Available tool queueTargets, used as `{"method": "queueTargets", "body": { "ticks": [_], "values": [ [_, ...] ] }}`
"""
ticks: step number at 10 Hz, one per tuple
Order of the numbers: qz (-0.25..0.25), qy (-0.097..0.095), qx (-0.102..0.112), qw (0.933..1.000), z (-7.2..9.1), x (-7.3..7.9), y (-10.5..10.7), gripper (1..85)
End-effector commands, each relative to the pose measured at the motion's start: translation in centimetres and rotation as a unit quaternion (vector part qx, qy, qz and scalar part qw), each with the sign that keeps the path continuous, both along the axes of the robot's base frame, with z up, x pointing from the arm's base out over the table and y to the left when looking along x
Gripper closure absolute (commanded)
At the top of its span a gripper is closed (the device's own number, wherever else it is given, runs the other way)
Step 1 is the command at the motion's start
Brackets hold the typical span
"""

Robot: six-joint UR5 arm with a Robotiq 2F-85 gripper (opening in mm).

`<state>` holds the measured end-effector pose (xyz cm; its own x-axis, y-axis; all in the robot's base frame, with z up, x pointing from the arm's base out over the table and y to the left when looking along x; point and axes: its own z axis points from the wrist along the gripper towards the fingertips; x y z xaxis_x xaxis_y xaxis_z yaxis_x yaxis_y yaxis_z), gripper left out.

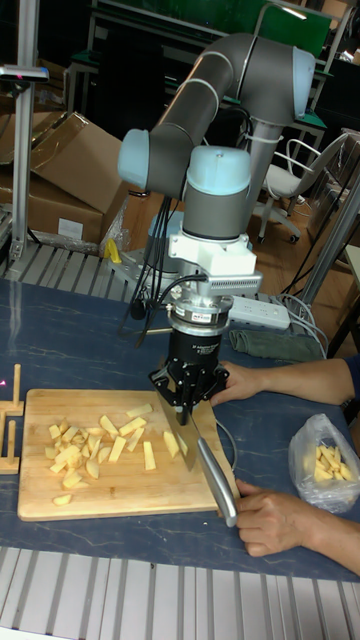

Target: Chop the potatoes

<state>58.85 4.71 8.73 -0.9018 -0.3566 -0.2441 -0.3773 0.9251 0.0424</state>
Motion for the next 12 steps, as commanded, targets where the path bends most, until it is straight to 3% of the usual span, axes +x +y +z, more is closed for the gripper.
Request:
{"method": "queueTargets", "body": {
  "ticks": [1,12],
  "values": [
    [0.001,-0.006,0.004,1.0,-0.35,0.19,-0.17,84.7],
    [0.005,-0.012,0.006,0.9999,-1.1,-0.48,-0.64,84.7]
  ]
}}
